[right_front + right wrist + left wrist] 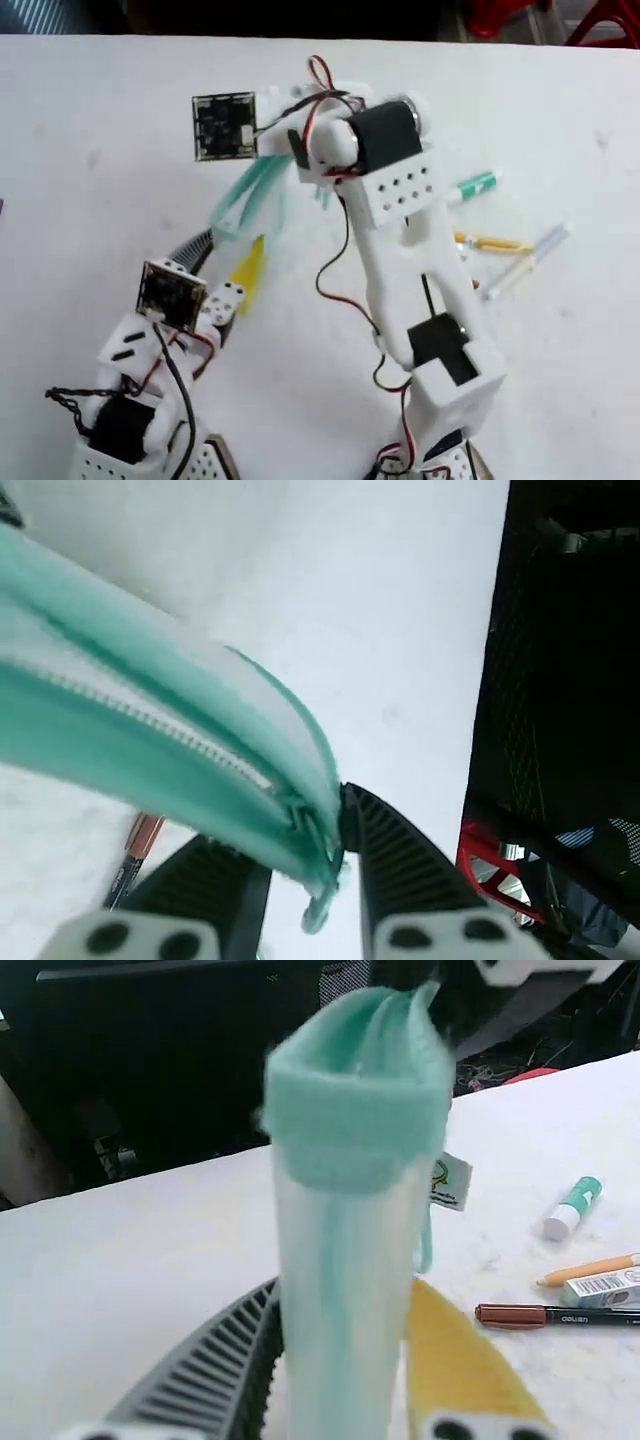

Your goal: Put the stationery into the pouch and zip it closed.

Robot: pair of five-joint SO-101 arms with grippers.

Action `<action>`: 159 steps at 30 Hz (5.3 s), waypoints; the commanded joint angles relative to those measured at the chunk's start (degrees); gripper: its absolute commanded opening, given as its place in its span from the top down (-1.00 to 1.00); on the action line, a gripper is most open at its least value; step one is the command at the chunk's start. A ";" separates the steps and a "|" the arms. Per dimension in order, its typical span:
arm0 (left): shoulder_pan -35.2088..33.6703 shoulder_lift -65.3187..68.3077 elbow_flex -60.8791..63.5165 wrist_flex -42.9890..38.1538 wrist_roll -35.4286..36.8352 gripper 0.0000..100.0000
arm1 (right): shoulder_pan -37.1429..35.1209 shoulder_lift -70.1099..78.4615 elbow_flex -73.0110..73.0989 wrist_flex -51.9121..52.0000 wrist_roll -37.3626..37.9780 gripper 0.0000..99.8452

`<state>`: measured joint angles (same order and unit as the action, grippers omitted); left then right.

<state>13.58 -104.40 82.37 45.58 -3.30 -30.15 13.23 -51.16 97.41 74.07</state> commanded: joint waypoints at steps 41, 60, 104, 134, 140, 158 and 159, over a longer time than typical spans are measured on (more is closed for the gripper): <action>1.45 -0.57 -9.49 4.40 1.32 0.52 | 1.10 -1.98 -0.70 0.22 -7.21 0.96; -6.55 -0.57 -16.35 10.37 1.05 0.52 | 5.14 -2.42 -0.70 -1.36 -7.21 0.96; -0.40 -0.31 0.62 -7.47 -6.95 0.38 | 9.45 -25.54 24.62 -1.98 17.49 0.96; -3.56 -0.57 -12.22 8.26 -6.51 0.43 | 8.13 -25.98 27.96 -5.85 16.88 0.96; 0.31 -0.57 -0.44 -4.31 -6.51 0.42 | 8.13 -25.98 27.96 -4.88 17.49 0.96; 6.90 -0.31 11.08 -27.08 -6.42 0.43 | 6.11 -25.98 27.96 -4.18 15.91 0.96; 6.90 -0.31 11.25 -26.99 -6.42 0.43 | 6.11 -25.98 27.96 -3.47 16.00 0.96</action>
<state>19.74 -104.57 93.45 21.93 -10.33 -23.12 -12.44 -23.74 92.13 90.51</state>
